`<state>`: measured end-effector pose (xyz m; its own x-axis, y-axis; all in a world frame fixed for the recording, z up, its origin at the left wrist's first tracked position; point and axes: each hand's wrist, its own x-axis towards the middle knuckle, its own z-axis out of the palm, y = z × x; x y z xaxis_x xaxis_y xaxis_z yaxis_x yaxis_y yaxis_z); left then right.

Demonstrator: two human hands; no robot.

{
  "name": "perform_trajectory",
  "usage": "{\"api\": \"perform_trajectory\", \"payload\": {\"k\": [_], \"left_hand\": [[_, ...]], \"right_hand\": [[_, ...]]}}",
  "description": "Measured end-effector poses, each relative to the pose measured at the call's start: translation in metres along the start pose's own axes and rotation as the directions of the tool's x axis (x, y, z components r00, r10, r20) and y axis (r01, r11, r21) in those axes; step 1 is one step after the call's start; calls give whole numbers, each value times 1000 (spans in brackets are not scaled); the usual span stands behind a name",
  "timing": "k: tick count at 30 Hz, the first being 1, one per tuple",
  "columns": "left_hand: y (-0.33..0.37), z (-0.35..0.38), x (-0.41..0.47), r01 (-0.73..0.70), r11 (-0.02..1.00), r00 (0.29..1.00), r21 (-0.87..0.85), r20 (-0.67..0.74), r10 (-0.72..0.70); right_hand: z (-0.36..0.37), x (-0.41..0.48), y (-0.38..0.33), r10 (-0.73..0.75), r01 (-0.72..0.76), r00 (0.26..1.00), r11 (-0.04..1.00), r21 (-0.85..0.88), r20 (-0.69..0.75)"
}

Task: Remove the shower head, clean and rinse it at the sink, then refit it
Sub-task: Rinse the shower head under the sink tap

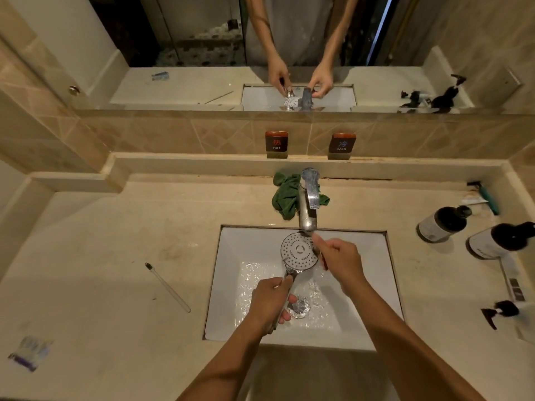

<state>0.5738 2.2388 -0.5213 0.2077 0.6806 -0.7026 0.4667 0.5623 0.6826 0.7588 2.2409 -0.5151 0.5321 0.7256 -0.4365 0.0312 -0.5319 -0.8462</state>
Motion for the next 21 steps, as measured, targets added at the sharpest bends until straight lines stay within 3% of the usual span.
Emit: {"api": "perform_trajectory", "payload": {"k": [5,9,13,21], "left_hand": [[2,2,-8,-25,995,1000,95,7,24],[13,8,-22,-105,988,993,114,57,99],[23,17,-31,-220,970,973,103,98,210],[52,13,-35,-451,892,884,32,150,442]], "right_hand": [[-14,-32,47,137,-132,989,988,-81,56],[-29,-45,51,187,-194,973,980,34,135],[-40,-48,35,94,-121,976,984,134,194],[-59,-50,-22,-220,177,967,945,275,132]]}}
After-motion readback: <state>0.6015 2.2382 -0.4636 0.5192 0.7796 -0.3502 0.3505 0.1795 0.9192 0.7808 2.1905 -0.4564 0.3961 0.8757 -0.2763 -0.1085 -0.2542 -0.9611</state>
